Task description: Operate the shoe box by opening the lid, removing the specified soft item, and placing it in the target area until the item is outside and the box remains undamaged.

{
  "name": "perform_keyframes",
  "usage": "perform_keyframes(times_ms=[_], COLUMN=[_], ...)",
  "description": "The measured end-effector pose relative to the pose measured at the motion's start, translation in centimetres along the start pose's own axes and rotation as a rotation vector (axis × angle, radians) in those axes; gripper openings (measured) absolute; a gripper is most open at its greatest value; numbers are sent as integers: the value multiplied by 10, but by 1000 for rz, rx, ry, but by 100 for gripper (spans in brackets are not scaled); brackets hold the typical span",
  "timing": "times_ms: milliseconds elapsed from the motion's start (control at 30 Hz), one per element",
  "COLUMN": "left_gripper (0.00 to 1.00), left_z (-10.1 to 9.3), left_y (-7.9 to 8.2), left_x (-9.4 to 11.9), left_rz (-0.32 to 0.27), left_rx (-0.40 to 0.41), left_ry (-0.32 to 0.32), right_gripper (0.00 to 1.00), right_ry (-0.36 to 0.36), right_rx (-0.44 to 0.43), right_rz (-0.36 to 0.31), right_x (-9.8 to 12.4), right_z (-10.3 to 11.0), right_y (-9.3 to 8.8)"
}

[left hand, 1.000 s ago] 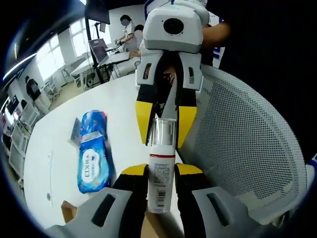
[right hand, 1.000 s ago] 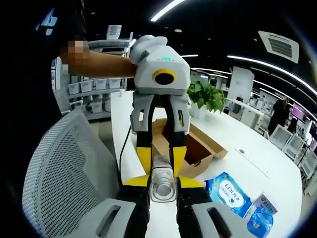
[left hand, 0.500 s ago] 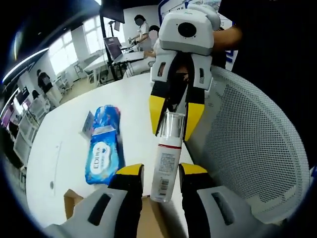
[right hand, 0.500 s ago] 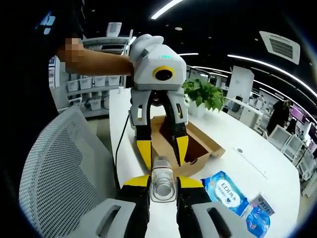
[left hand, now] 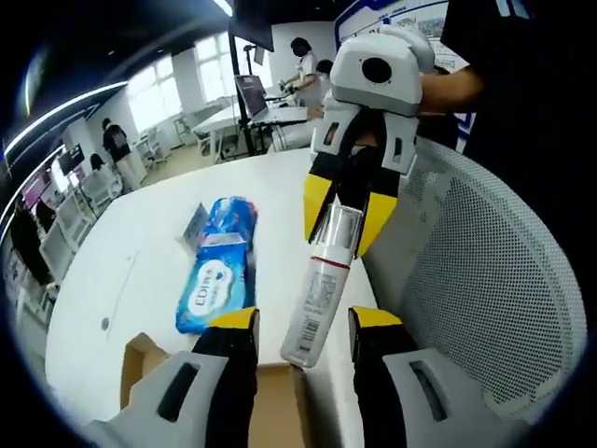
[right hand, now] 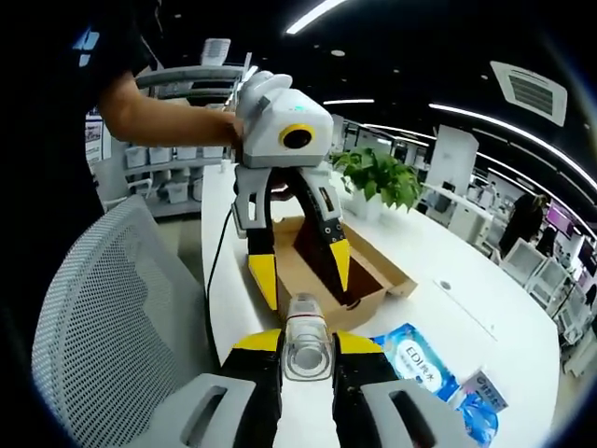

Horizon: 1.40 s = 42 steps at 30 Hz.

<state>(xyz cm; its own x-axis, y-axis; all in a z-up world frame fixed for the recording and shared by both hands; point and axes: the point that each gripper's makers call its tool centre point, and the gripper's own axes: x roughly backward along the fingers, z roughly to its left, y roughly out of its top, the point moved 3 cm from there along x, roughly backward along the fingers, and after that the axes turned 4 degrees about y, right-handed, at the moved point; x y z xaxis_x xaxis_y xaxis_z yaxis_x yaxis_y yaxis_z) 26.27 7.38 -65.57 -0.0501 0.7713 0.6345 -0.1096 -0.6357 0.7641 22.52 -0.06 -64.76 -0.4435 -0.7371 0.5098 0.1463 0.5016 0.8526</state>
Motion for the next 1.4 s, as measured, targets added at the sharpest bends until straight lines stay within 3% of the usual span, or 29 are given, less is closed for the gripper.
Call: perform_keyframes(times_ms=[200, 600, 967, 1400], left_gripper=[43, 52, 56, 69], left_z=[4, 9, 13, 15], left_y=[-4, -21, -28, -49], left_x=[8, 23, 44, 66], left_rz=[-39, -41, -96, -109], left_rx=[64, 118, 209, 301], left_ry=[53, 149, 257, 366], right_gripper=[15, 15, 15, 15], right_ry=[-1, 25, 59, 90], right_rx=[9, 45, 100, 193], right_rz=[15, 53, 103, 172], right_x=[1, 4, 5, -2], right_z=[-9, -28, -57, -92], right_y=[-1, 1, 4, 13])
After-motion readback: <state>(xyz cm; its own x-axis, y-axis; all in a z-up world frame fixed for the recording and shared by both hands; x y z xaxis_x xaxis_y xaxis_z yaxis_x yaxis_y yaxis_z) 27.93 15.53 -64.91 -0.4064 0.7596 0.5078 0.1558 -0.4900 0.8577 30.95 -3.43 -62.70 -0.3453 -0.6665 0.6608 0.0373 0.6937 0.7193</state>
